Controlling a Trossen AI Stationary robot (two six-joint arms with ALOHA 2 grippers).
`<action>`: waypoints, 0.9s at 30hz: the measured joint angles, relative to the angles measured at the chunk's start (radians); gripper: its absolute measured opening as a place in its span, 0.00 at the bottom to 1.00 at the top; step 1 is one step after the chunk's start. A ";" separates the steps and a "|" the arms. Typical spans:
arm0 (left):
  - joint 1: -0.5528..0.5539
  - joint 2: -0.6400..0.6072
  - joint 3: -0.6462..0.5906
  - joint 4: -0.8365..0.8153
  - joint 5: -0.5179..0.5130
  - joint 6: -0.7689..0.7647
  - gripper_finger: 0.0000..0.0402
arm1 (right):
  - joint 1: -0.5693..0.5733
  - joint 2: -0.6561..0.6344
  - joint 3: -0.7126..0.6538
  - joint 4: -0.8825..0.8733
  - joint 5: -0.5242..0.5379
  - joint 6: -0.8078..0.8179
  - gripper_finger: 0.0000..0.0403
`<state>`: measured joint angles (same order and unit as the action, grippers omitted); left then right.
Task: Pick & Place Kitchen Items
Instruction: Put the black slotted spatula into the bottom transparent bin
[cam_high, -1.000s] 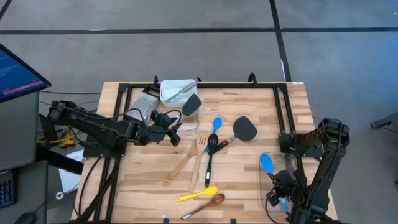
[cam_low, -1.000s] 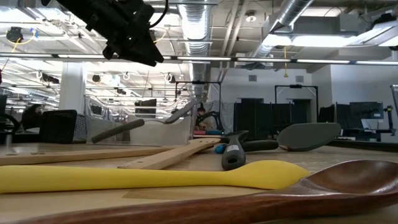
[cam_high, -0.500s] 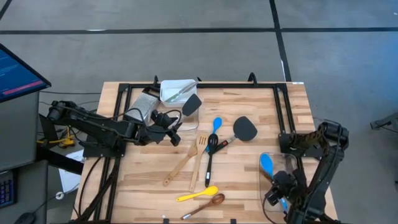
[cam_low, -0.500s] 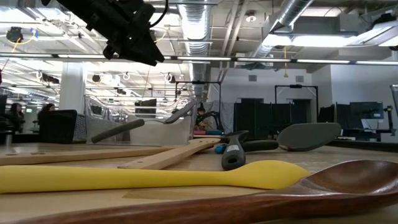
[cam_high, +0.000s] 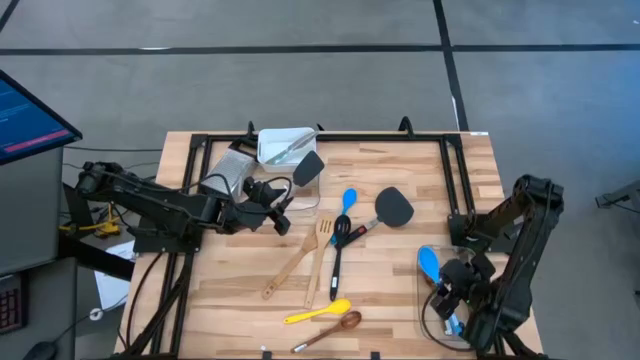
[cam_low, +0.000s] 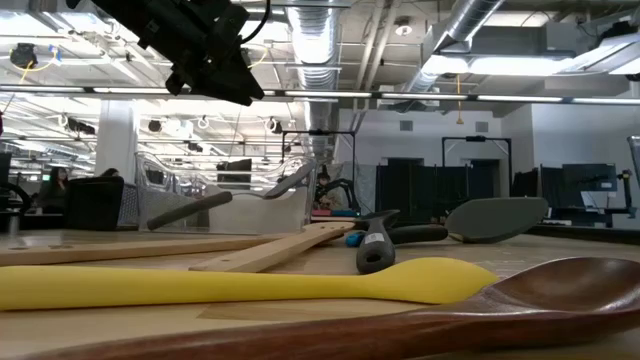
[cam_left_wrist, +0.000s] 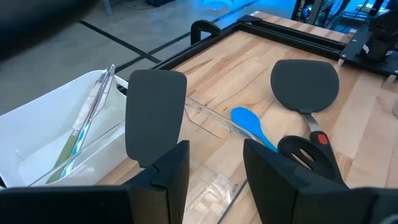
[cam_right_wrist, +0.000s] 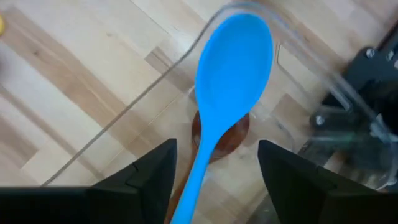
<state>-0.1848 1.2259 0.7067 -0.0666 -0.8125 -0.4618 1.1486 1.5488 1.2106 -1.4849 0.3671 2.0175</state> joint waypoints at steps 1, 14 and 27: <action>0.000 0.000 0.000 0.000 0.003 0.000 0.34 | -0.012 -0.018 0.000 0.000 0.002 -0.027 0.51; 0.000 0.000 0.000 -0.005 0.105 0.013 0.34 | -0.221 -0.242 0.000 0.035 0.122 -0.389 0.20; 0.002 0.000 0.000 -0.005 0.104 0.046 0.34 | -0.488 -0.311 0.000 0.317 0.164 -1.087 0.02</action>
<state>-0.1833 1.2259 0.7067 -0.0719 -0.7082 -0.4156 0.6601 1.2377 1.2106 -1.1683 0.5313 0.9305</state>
